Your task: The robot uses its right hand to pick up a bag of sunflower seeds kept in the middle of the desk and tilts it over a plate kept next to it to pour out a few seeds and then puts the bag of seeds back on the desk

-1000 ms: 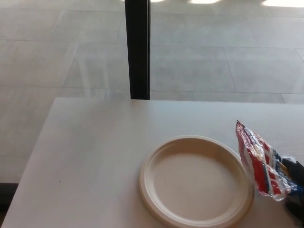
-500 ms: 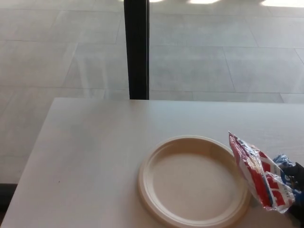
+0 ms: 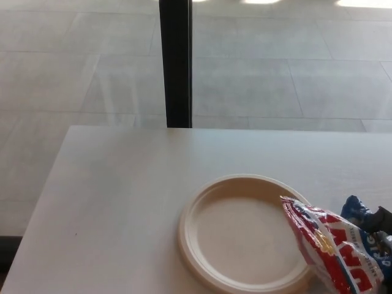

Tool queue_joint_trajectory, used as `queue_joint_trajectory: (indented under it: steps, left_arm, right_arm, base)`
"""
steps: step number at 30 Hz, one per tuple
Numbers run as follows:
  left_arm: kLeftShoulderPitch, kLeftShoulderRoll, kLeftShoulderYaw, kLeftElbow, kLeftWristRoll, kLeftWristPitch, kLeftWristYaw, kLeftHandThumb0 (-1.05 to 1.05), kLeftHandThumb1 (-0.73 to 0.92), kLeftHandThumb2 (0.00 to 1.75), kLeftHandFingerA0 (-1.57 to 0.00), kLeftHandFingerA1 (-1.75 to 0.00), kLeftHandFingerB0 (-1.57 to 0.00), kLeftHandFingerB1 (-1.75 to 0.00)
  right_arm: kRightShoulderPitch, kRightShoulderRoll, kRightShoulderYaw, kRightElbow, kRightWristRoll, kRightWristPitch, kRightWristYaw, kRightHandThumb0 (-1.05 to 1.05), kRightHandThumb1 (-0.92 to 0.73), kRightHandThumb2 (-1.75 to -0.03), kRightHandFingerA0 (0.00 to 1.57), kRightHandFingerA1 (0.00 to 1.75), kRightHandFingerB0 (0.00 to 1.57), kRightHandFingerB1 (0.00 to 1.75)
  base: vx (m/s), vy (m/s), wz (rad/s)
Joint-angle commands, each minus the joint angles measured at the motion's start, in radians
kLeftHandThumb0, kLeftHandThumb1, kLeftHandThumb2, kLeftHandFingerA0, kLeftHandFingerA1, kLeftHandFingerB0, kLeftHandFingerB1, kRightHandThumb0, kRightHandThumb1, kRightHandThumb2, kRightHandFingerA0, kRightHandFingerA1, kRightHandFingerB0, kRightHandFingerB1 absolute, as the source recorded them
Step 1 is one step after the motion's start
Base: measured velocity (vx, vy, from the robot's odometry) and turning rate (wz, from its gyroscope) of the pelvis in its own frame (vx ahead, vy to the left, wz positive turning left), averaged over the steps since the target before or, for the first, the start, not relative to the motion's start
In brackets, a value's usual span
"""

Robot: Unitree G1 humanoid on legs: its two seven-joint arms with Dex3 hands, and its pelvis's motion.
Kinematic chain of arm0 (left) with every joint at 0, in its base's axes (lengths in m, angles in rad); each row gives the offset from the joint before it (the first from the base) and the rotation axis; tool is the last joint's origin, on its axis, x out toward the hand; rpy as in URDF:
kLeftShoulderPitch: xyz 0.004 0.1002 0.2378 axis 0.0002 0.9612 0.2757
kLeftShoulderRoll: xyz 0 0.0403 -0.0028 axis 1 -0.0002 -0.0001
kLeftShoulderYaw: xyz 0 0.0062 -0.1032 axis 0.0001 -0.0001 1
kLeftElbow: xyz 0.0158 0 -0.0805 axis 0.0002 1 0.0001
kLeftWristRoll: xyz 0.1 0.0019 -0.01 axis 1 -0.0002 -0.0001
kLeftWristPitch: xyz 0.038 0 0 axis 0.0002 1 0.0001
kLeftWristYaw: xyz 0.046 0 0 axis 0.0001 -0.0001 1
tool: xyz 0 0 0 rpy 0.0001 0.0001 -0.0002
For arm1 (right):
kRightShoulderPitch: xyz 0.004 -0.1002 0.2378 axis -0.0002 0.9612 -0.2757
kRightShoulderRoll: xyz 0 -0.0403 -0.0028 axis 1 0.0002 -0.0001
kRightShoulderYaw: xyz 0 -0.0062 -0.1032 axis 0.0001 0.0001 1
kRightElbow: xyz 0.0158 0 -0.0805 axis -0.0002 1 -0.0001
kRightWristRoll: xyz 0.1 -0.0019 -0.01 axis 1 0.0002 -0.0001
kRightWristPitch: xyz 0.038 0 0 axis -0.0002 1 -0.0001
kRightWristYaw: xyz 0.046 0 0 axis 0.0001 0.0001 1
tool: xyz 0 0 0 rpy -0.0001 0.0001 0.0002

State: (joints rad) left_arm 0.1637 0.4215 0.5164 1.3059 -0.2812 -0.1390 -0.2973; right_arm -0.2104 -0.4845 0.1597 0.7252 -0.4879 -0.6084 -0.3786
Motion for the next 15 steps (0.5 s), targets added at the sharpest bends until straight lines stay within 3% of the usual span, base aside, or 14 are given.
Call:
queue_joint_trajectory:
  steps: [1,7,15]
  left_arm:
    - [0.013,0.022,0.000,0.001,0.005,-0.010,0.002,-0.71,0.68,0.61,-0.34,-0.53,-0.35,-0.37]
    - [0.018,0.025,-0.008,0.000,0.014,-0.015,0.003,-0.72,0.68,0.62,-0.33,-0.53,-0.35,-0.37]
    - [0.023,0.029,-0.008,0.000,0.013,-0.009,0.007,-0.71,0.69,0.62,-0.34,-0.52,-0.35,-0.37]
  right_arm:
    - [-0.028,-0.012,-0.045,-0.078,0.049,0.040,0.057,-0.08,-0.53,-1.09,0.82,1.75,0.71,1.68]
    - [-0.052,-0.002,-0.066,-0.205,0.052,0.167,0.148,-0.05,-0.47,-1.20,0.82,1.75,0.73,1.64]
    - [-0.050,0.000,-0.061,-0.296,0.047,0.267,0.242,-0.14,-0.45,-1.19,0.87,1.75,0.77,1.60]
  base:
    - [0.00,0.000,0.00]
    - [0.00,0.000,0.00]
    - [0.00,0.000,0.00]
